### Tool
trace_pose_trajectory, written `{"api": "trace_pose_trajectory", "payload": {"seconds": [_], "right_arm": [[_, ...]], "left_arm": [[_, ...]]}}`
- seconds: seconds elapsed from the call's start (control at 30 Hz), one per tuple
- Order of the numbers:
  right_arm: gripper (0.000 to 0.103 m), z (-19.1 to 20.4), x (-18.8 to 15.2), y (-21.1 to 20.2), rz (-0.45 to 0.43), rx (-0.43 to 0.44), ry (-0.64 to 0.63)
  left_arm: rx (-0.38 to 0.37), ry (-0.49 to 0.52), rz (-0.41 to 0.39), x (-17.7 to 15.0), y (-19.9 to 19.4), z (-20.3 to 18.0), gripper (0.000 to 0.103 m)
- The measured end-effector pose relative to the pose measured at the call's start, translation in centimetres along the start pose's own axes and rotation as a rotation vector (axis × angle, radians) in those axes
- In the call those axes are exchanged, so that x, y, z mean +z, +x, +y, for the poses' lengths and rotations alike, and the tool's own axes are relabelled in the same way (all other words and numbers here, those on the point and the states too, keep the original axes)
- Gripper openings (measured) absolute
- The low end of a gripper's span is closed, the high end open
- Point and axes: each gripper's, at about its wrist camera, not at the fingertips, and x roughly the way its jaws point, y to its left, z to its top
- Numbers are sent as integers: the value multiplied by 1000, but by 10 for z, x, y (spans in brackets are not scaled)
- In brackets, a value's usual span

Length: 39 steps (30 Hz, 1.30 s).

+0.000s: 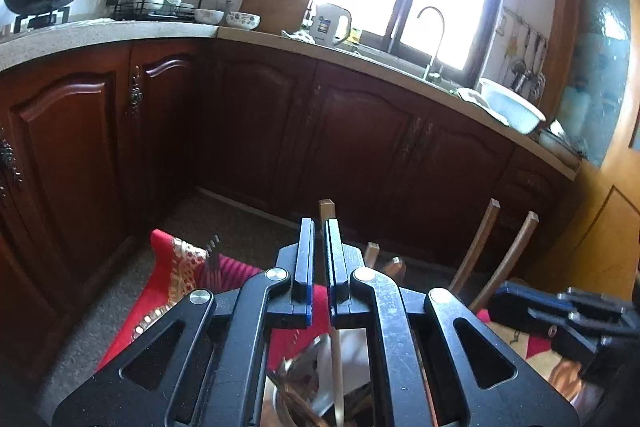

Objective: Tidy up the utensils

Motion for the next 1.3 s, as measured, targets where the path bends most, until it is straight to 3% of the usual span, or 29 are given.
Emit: {"api": "trace_pose_trajectory", "payload": {"seconds": [0.2, 0.33, 0.37, 0.47, 0.6, 0.77, 1.3], "right_arm": [[5, 2, -2, -4, 13, 15, 0], [13, 3, -7, -6, 20, 4, -10], [14, 4, -9, -6, 22, -1, -12], [16, 4, -19, -8, 31, -2, -7], [21, 10, -34, -11, 40, -37, -22], [30, 13, -50, -14, 36, -90, -12], [41, 35, -77, -15, 31, -175, -26]], "left_arm": [[-17, -9, 41, -9, -5, 2, 4], [-16, 6, 76, -13, -13, -2, 6], [-11, 11, 86, -14, -15, -3, 12], [6, 19, 114, -22, -22, -6, 44], [47, 49, 142, -30, -33, -13, 50], [87, 72, 160, -40, -51, -16, 51], [177, 54, 175, -58, -90, -5, 51]]}}
